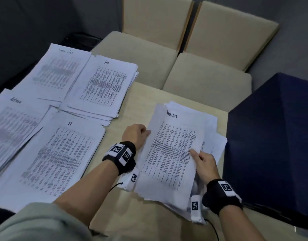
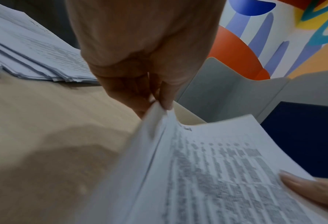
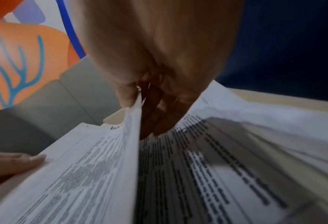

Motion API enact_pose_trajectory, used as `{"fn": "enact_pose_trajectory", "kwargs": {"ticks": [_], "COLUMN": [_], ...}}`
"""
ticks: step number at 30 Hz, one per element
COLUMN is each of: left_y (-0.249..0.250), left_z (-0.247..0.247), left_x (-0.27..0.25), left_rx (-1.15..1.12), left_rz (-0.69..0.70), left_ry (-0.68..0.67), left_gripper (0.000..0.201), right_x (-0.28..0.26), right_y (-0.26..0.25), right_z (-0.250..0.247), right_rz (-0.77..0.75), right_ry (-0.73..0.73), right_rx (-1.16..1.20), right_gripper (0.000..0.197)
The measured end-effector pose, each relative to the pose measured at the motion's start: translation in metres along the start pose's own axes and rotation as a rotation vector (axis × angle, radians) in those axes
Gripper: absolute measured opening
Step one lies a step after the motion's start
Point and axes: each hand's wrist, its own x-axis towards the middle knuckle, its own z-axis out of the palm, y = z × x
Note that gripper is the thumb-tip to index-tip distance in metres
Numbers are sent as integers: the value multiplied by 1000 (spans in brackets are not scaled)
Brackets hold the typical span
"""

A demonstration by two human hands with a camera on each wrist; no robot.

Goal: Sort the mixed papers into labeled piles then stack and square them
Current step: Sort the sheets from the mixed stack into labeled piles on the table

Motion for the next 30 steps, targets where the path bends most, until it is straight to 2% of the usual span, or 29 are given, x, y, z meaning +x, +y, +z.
{"fn": "enact_pose_trajectory", "kwargs": {"ticks": [4,6,9,11,15,18,20,22,26,30], "left_y": [-7,-10,-12,-12,-12,-12,-10,-8,-7,-8], "left_z": [0,1,2,0,-8,-10,-10,-10,-15,-16], "left_x": [7,10,11,6,1,1,1,1,2,4], "left_rx": [31,-43,-269,-481,-853,-963,-1002,-1006,-905,-916], "left_rz": [-18,-42,-60,-50,-27,-10,-17,-44,-111,-152], "left_ry": [-9,-7,22,-17,-179,-271,-310,-277,-162,-140], "left_gripper": [41,37,36,38,35,31,35,37,23,26], "right_x": [-7,-9,-15,-17,-19,-18,-15,-13,-12,-15], "right_y": [8,12,13,14,15,9,5,1,0,-2], "right_z": [-9,-11,-11,-12,-7,-4,-2,-1,-7,-10], "right_rz": [10,88,249,292,298,265,274,281,251,264], "right_ry": [261,356,377,315,221,142,161,221,333,316], "right_rx": [84,351,821,924,858,798,777,775,843,822], "right_gripper": [38,21,25,30,19,17,17,16,35,26]}}
